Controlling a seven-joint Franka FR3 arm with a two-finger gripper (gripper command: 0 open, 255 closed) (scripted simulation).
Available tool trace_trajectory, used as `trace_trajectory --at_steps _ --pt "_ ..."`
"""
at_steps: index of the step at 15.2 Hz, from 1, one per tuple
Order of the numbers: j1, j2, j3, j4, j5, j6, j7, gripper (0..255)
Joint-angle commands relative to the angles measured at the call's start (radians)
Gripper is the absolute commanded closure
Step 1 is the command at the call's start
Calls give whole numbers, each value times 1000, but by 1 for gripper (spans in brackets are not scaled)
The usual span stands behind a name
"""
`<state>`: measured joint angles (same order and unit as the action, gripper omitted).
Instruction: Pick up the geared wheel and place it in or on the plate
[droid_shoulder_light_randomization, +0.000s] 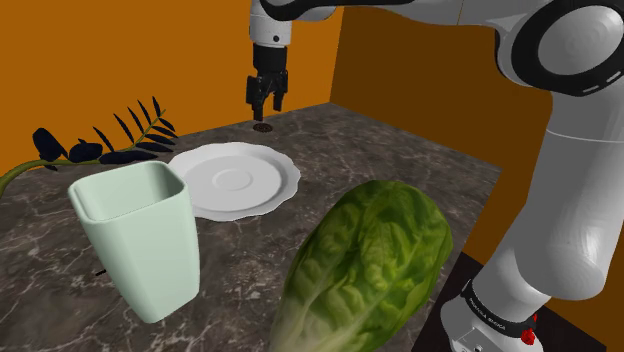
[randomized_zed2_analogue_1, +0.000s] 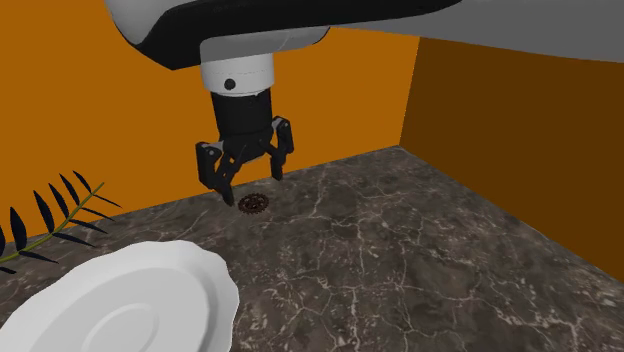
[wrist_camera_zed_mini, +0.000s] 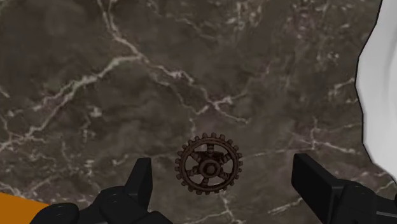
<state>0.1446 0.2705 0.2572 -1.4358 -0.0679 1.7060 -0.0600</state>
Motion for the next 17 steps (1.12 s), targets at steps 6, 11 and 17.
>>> trace_trajectory --at_steps 6,11,17 --pt "-3 -4 -1 -55 1 52 -1 0" --pt "-3 -4 -1 -55 1 51 -1 255" --pt "-3 -3 -1 -53 1 51 -1 255"
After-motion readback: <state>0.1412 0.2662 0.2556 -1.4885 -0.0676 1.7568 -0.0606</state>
